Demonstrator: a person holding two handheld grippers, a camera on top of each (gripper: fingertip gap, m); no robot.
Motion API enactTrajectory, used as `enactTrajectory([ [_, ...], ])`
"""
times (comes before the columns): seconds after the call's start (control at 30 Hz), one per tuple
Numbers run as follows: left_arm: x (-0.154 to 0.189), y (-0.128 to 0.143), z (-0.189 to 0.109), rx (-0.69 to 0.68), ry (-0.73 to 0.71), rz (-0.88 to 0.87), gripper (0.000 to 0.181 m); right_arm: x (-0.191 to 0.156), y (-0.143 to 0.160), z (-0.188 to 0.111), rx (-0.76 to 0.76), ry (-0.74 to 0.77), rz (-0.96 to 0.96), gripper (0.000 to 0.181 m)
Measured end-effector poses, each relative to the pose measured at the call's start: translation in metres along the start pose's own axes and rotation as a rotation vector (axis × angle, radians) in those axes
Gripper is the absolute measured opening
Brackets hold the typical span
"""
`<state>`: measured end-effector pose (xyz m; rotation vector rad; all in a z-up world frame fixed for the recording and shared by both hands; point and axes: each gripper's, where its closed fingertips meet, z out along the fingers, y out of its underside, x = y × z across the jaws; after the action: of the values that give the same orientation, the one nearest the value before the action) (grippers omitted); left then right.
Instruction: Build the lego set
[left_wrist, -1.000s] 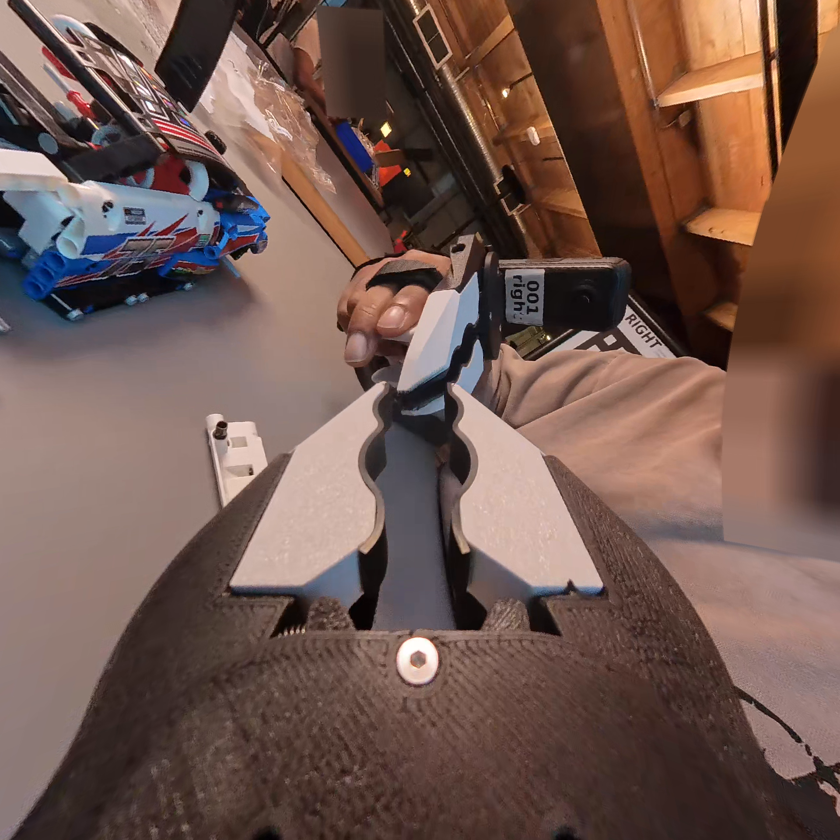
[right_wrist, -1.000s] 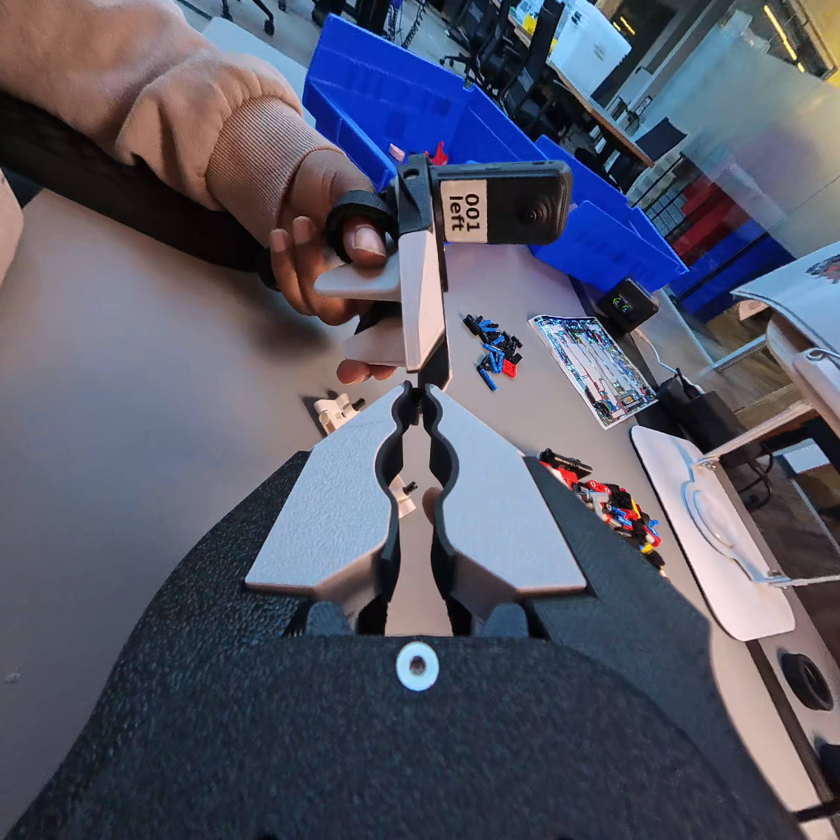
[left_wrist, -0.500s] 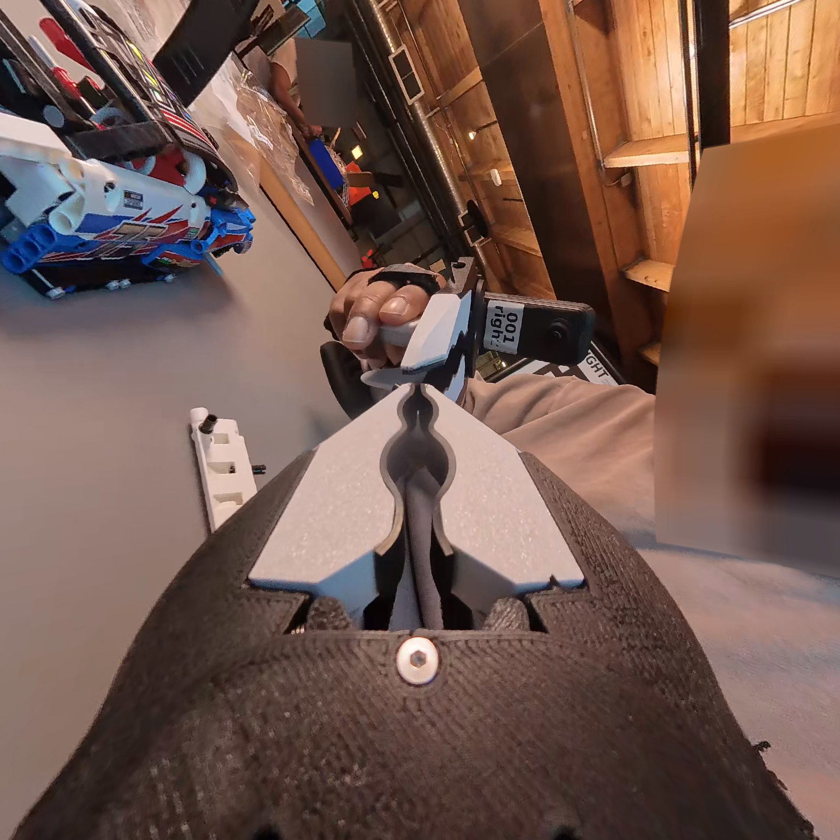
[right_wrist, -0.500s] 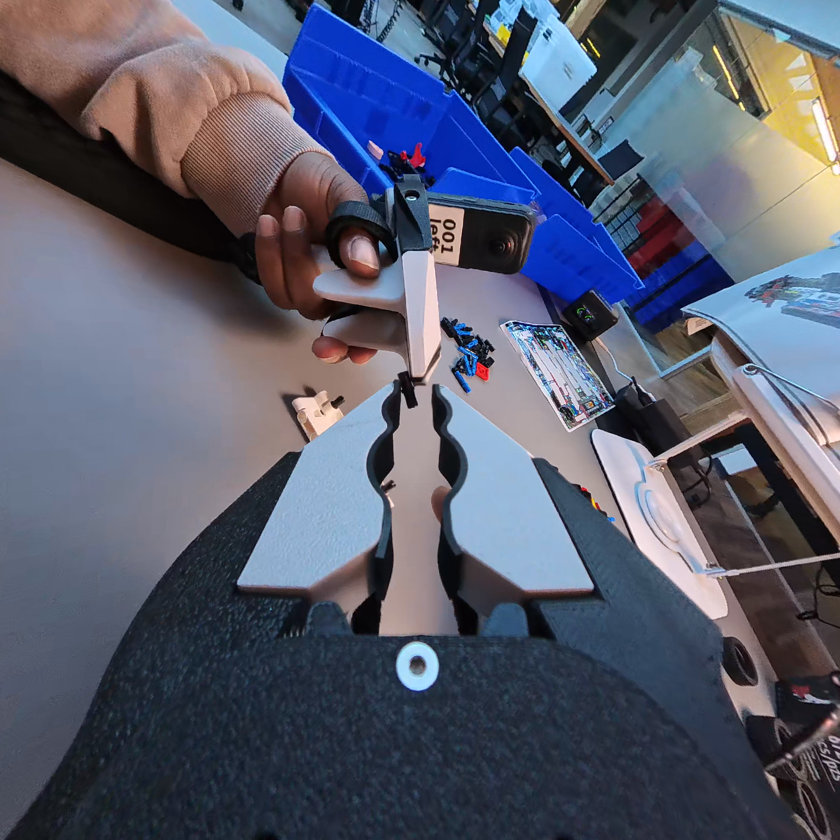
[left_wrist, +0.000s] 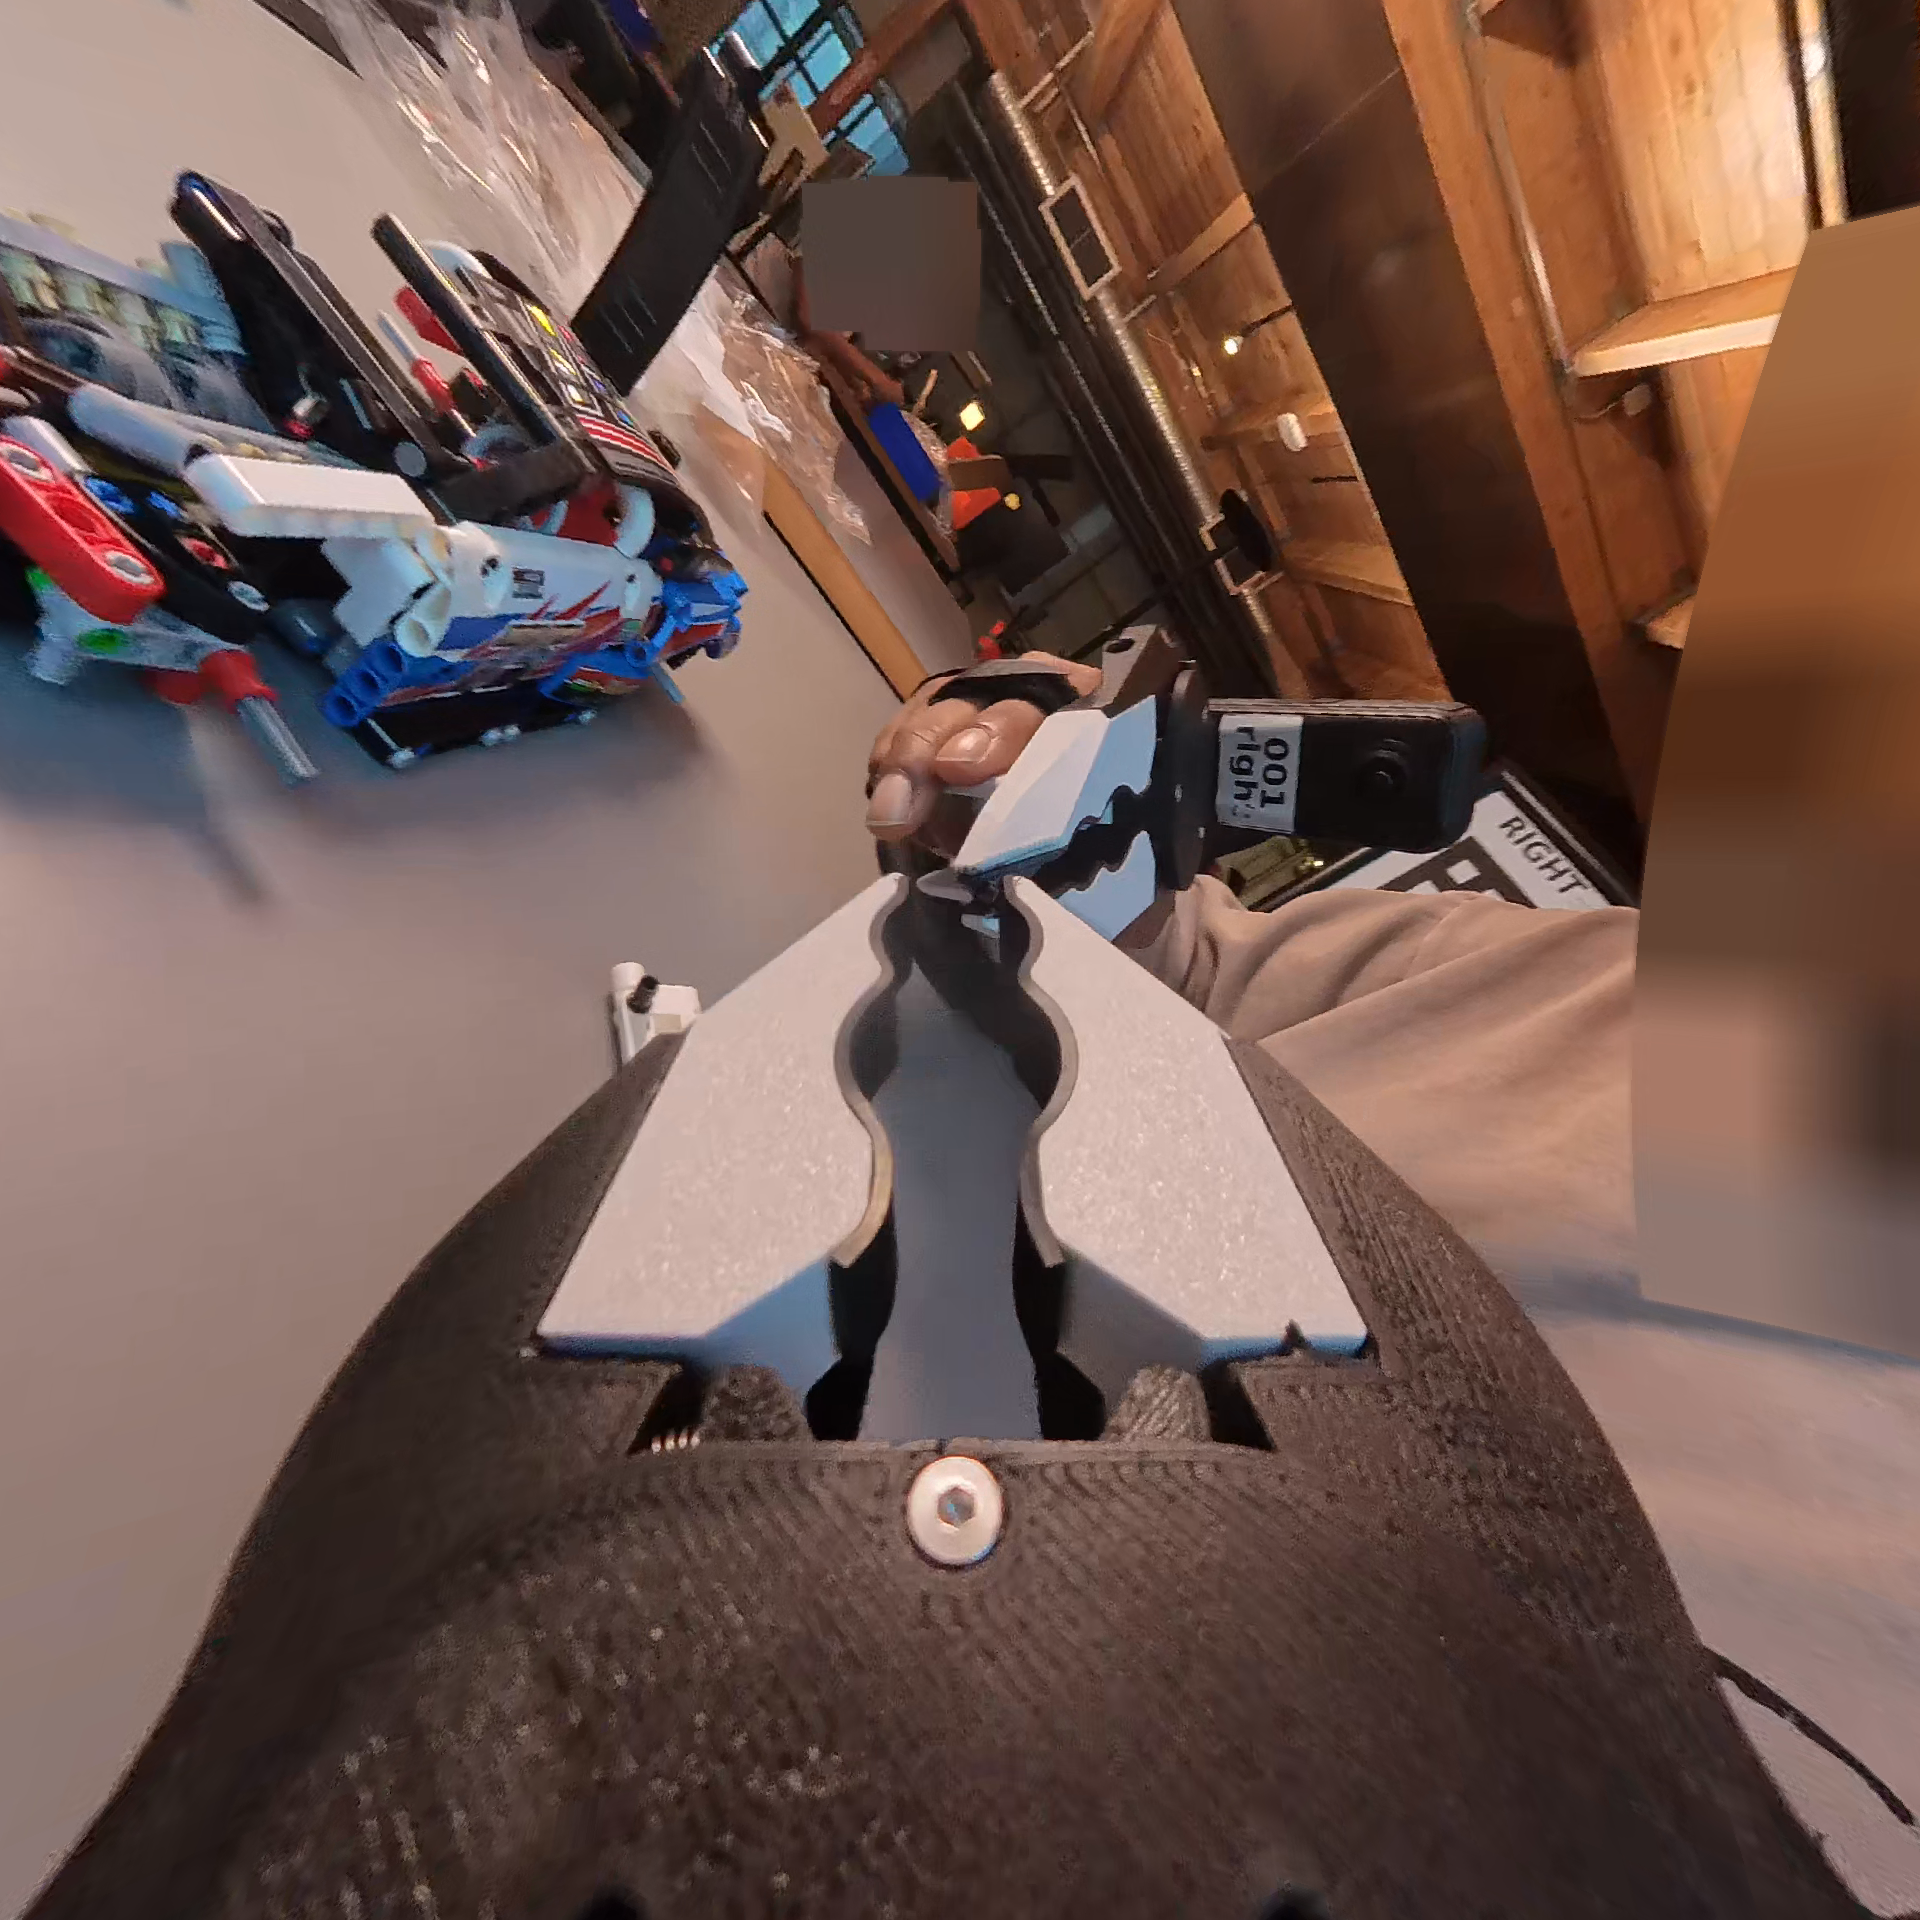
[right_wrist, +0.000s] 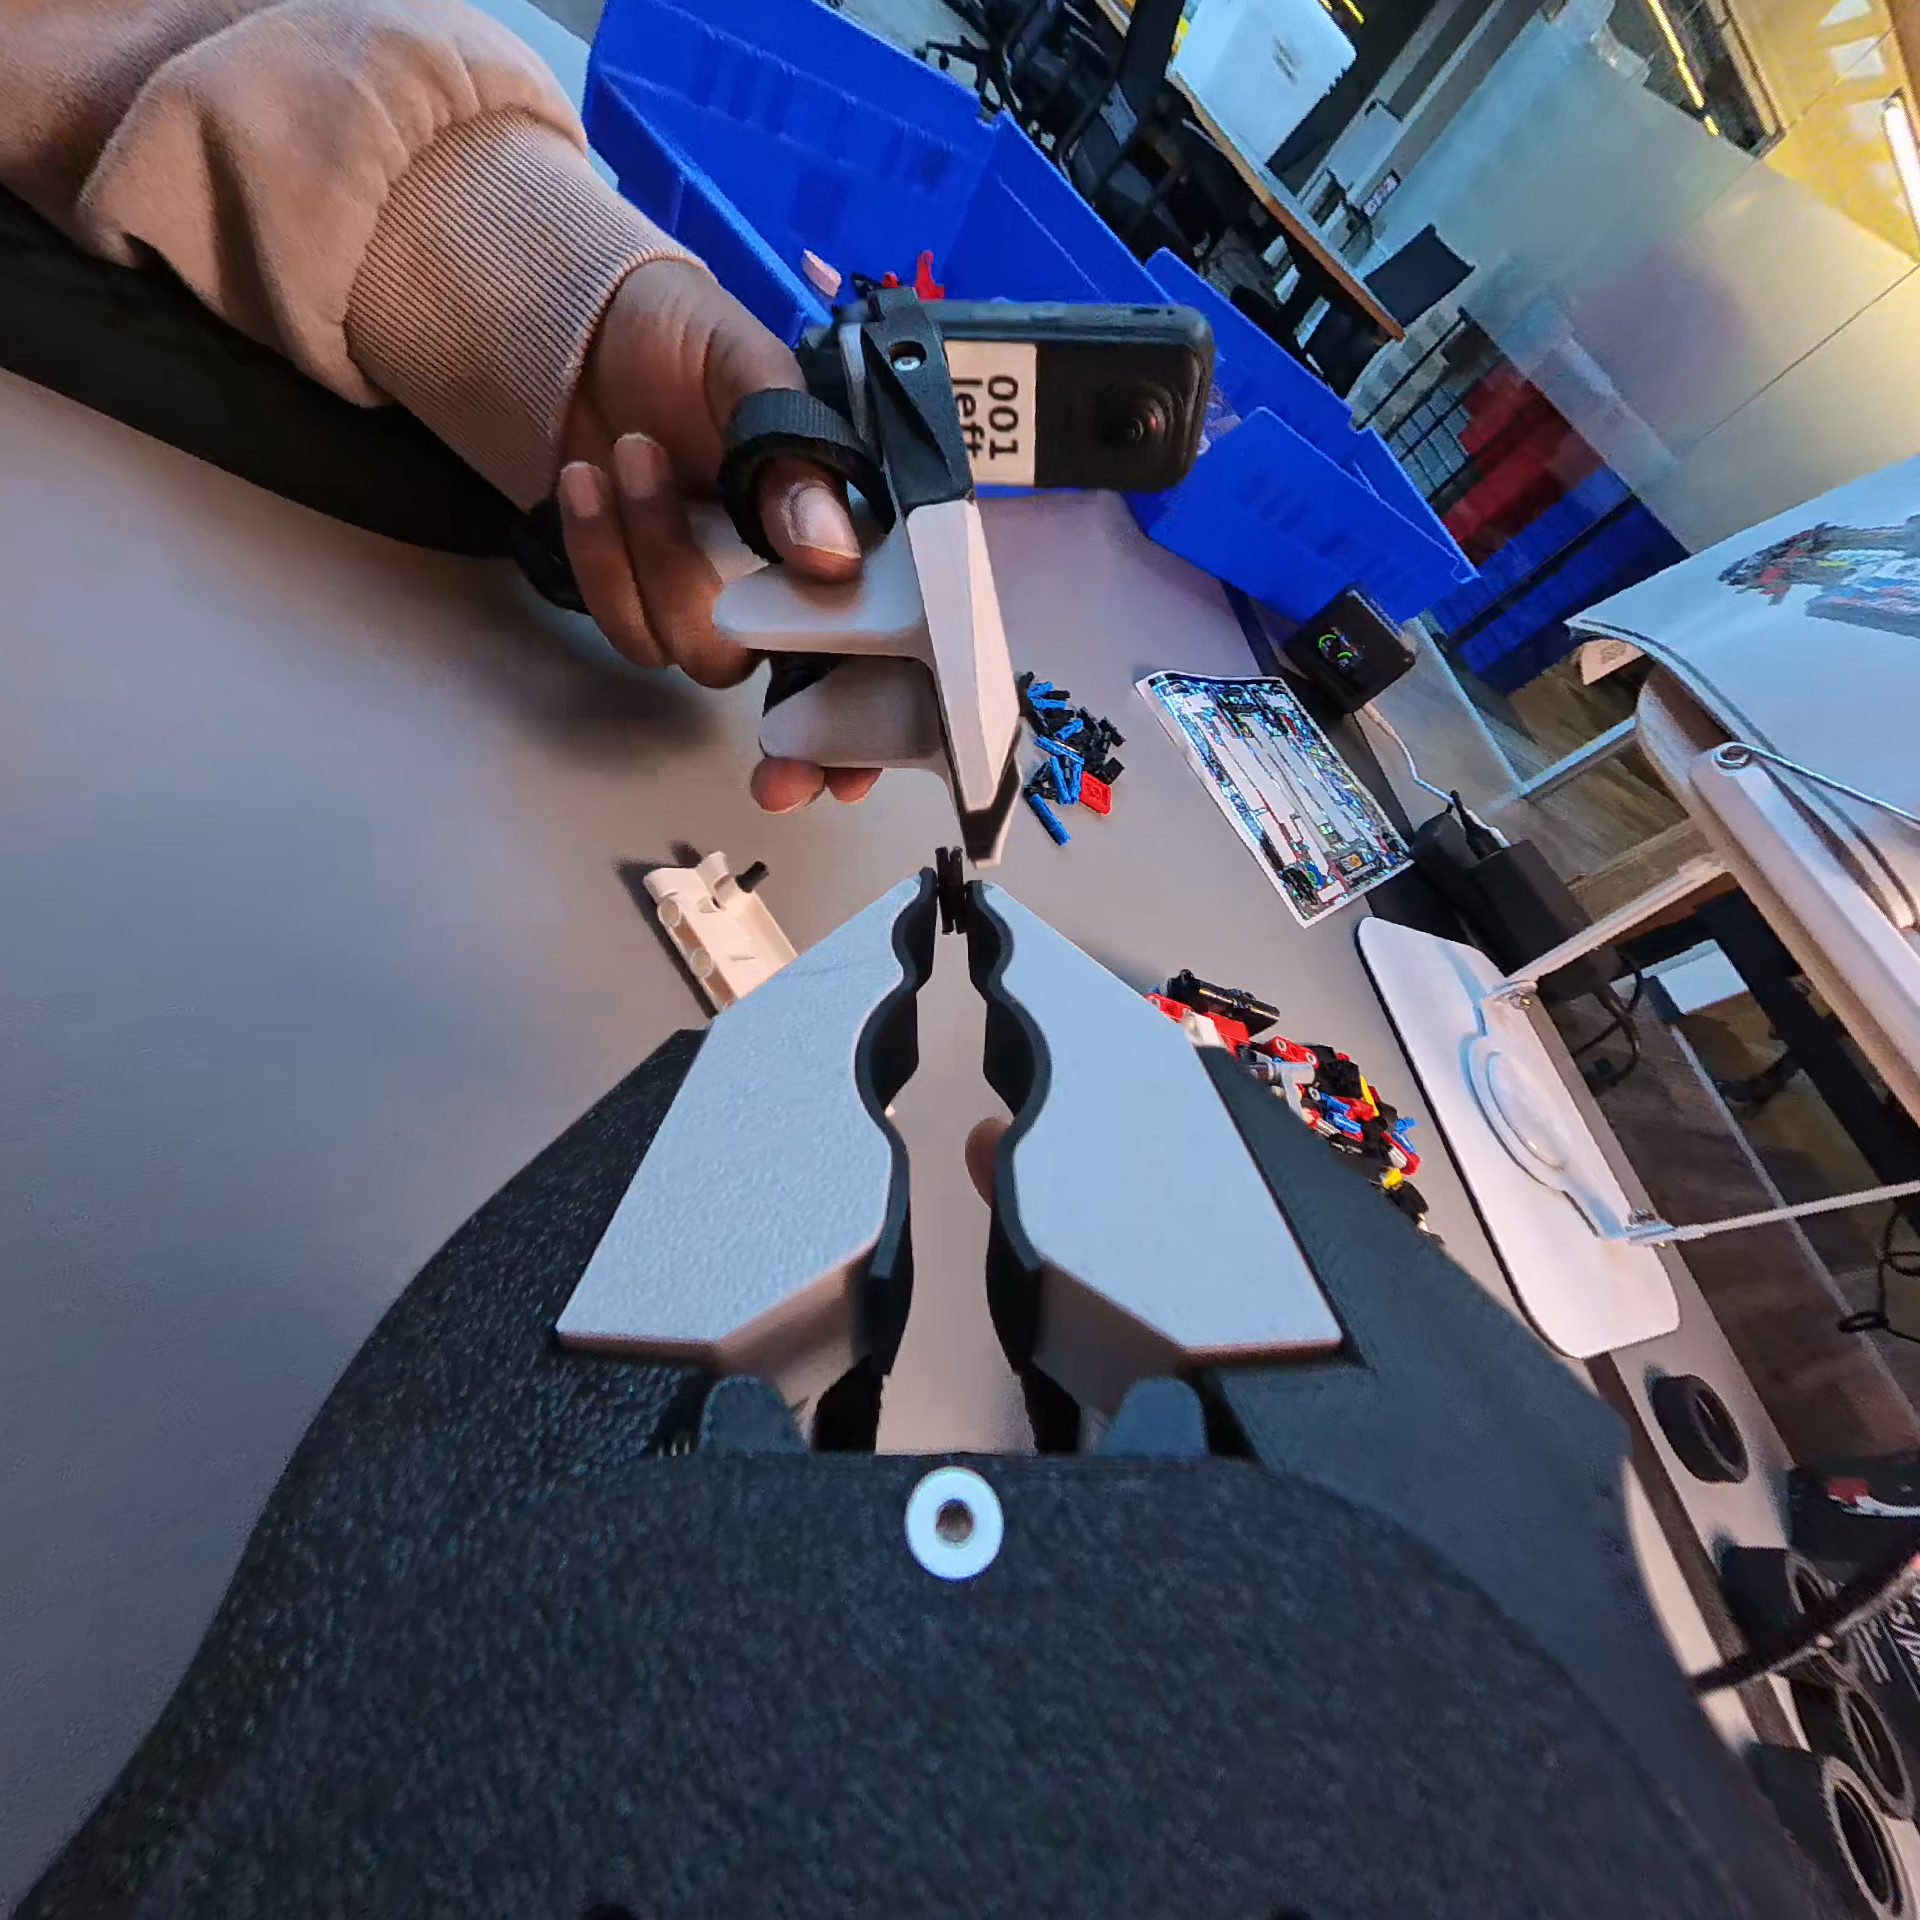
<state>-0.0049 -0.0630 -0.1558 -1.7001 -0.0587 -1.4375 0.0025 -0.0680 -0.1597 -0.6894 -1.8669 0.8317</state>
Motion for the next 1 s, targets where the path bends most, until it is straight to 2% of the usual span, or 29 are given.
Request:
enactTrajectory([
  [0.13,-0.001,0.005,0.004,-0.027,-0.031,0.039,0.019,0.0,0.004,0.004,-0.041,0.029,-0.056,0.002],
  [0.33,-0.001,0.012,0.008,-0.063,-0.038,0.049,0.003,-0.003,0.005,0.009,-0.078,0.039,-0.106,0.002],
  [0.6,0.019,0.012,0.007,-0.067,0.09,0.034,0.001,-0.006,-0.014,-0.003,0.094,-0.057,0.092,0.006],
  [0.83,0.02,0.014,0.008,-0.074,0.1,0.024,0.001,-0.006,-0.017,-0.005,0.121,-0.06,0.118,0.001],
  [0.93,0.013,0.012,0.006,-0.091,0.01,0.11,0.006,-0.004,-0.012,-0.004,0.09,-0.074,0.17,0.001],
  [1.0,-0.005,0.009,-0.004,-0.148,-0.169,0.26,0.02,-0.006,-0.002,-0.005,0.026,-0.103,0.213,0.001],
])
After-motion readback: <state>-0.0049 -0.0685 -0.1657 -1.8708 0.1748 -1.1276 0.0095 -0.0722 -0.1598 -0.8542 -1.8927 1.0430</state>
